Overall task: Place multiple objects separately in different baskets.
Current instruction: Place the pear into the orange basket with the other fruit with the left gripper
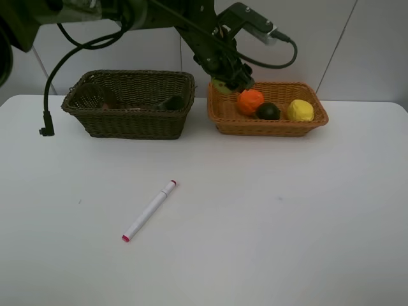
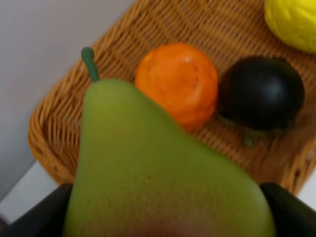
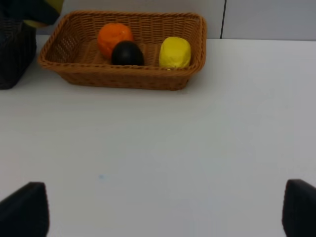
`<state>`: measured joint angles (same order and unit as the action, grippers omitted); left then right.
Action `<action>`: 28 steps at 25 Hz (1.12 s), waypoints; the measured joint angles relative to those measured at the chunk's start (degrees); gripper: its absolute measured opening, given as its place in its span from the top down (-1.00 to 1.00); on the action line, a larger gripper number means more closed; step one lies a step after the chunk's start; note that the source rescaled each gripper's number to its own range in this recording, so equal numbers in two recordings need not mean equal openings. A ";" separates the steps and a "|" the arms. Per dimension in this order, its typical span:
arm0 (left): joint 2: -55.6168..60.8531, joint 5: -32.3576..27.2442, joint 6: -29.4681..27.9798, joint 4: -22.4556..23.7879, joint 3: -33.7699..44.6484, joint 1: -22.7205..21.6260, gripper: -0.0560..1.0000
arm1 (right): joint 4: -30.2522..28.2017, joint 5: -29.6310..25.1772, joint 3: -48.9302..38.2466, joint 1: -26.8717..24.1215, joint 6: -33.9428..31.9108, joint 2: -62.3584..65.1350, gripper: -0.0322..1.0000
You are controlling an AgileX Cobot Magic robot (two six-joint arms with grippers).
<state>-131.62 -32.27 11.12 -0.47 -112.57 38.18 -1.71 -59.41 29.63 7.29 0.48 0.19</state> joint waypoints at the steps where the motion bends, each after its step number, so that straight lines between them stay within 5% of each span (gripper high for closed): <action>1: -0.68 1.95 0.00 0.05 0.00 0.00 -0.84 | 0.00 0.00 0.00 0.00 0.00 0.00 -1.00; 10: -5.21 13.94 0.33 0.47 0.00 0.00 -0.84 | 0.00 0.00 0.00 0.00 0.00 0.00 -1.00; 28: -7.72 17.84 2.19 0.47 0.00 -0.14 -0.90 | 0.00 0.00 0.00 0.00 0.00 0.00 -1.00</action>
<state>-139.34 -14.43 13.32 0.00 -112.57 38.03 -1.71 -59.41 29.63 7.29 0.48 0.19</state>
